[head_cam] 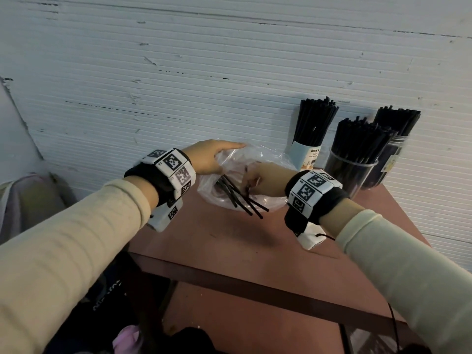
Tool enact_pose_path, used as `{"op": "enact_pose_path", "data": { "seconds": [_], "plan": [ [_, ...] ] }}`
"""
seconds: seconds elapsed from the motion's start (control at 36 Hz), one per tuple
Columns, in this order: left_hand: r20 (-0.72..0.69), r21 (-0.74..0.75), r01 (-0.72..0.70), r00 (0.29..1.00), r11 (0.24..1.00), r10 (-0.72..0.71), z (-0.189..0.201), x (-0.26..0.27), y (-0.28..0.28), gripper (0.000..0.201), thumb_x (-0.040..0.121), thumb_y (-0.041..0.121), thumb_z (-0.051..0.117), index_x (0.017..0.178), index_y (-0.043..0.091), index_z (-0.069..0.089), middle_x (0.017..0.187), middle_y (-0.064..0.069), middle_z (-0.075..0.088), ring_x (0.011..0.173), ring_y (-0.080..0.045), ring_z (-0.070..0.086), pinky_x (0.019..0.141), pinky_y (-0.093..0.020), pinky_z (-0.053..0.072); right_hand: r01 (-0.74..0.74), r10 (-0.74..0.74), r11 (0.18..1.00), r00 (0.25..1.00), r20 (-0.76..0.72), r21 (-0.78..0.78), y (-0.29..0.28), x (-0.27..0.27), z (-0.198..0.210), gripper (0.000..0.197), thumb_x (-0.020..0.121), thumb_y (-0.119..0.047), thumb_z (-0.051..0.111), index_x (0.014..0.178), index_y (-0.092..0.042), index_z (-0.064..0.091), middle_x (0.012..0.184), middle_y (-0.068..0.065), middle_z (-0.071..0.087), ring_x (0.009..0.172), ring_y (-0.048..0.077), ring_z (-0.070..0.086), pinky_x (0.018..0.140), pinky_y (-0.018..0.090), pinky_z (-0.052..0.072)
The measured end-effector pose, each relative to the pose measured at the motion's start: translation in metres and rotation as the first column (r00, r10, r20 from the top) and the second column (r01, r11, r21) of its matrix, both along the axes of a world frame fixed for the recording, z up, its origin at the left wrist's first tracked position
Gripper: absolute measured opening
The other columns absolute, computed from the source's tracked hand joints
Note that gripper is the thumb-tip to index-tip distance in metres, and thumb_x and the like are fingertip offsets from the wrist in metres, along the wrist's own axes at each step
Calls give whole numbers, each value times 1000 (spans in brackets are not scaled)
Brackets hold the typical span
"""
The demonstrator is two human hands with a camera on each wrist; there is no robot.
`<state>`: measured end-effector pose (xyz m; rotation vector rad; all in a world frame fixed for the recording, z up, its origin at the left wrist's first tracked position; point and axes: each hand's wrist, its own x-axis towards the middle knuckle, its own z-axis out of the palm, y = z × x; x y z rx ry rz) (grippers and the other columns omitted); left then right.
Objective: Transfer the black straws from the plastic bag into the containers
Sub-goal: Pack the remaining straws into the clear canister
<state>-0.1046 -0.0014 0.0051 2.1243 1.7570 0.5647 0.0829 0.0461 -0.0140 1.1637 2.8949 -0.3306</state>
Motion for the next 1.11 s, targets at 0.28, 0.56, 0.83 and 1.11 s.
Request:
{"op": "enact_pose_path", "data": {
  "seconds": [0.28, 0.56, 0.83, 1.11],
  "plan": [
    [107, 36, -29, 994, 999, 25, -4, 8, -1, 60, 83, 3, 70, 132, 31, 52, 143, 4, 48, 133, -18, 43, 97, -29, 40, 49, -55, 993, 997, 53, 105, -3, 0, -10, 37, 93, -47, 47, 72, -25, 67, 80, -5, 68, 80, 16, 64, 74, 35, 52],
    [62, -25, -5, 998, 1000, 7, -8, 9, -3, 68, 82, 10, 74, 139, 37, 48, 149, 6, 43, 133, -16, 44, 101, -29, 41, -15, 12, 998, 999, 50, 56, -14, -15, -25, 62, 83, -40, 68, 137, -19, 44, 128, 3, 56, 103, 16, 52, 84, 28, 40],
    [80, -24, -50, 995, 998, 52, -16, -1, -2, 68, 80, 10, 75, 134, 39, 48, 148, -3, 44, 132, -20, 45, 101, -35, 46, -19, 33, 996, 984, 173, -83, -24, -6, -24, 51, 87, -17, 63, 133, -24, 43, 123, 5, 45, 94, 19, 47, 75, 29, 38],
    [32, 43, -96, 995, 994, 94, -23, 11, -3, 69, 69, 23, 80, 115, 52, 39, 133, -2, 56, 109, -31, 63, 88, -48, 54, 53, -50, 997, 997, -52, 59, -28, 20, -13, 40, 79, -4, 57, 111, -28, 62, 116, -10, 53, 105, 13, 50, 94, 31, 44]
  ]
}}
